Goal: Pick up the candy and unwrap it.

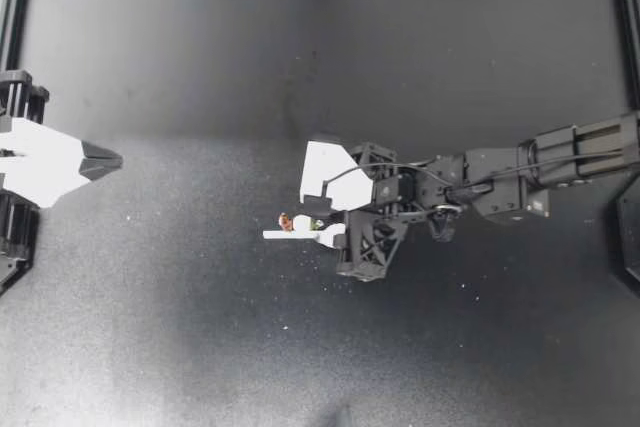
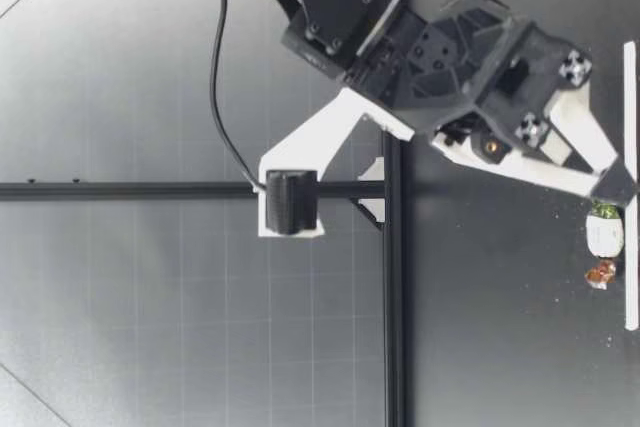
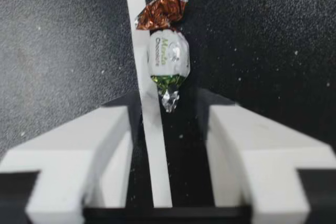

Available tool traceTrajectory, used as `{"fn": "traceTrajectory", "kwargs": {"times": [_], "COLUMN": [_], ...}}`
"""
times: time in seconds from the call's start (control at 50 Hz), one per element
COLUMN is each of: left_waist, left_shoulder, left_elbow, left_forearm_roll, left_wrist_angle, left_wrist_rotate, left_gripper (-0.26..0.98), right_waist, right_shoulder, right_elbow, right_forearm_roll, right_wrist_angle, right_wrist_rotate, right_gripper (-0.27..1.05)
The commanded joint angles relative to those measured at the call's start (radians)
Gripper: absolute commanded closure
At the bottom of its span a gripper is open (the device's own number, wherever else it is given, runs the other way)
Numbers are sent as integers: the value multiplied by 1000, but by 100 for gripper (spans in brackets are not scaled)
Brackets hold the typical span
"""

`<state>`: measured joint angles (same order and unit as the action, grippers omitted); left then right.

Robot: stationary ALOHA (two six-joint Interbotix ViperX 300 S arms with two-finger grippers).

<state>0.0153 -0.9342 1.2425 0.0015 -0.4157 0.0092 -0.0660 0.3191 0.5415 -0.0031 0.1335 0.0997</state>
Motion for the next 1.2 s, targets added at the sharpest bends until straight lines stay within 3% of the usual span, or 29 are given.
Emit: {"fn": "traceTrajectory", "kwargs": {"times": [0.0,0.2,0.34,0.62,0.76,0.86,0.92,1.18], "left_waist": [3,3,3,3,2,3,3,3], "left_shoulder": [6,6,11,137,222,276,310,494], "left_elbow": [-12,-8,3,3,-6,-23,-37,-117], "left_forearm_roll": [-2,0,0,-2,0,-6,-9,-14], "left_wrist_angle": [-8,-8,-2,0,-14,-35,-58,-204], "left_wrist_rotate": [0,0,-2,2,21,28,26,-8], "left_gripper": [85,85,85,78,55,27,16,19], "right_waist": [-6,-8,-8,-8,-8,0,5,9], "right_shoulder": [-11,-9,-38,-176,-268,-330,-360,-437], "right_elbow": [-20,-21,-25,-21,-14,0,5,12], "right_forearm_roll": [0,0,-2,-15,-15,-15,-15,-15], "right_wrist_angle": [5,67,74,87,110,120,120,120], "right_wrist_rotate": [3,20,17,12,14,18,20,17], "right_gripper": [44,79,95,96,96,96,96,96]}}
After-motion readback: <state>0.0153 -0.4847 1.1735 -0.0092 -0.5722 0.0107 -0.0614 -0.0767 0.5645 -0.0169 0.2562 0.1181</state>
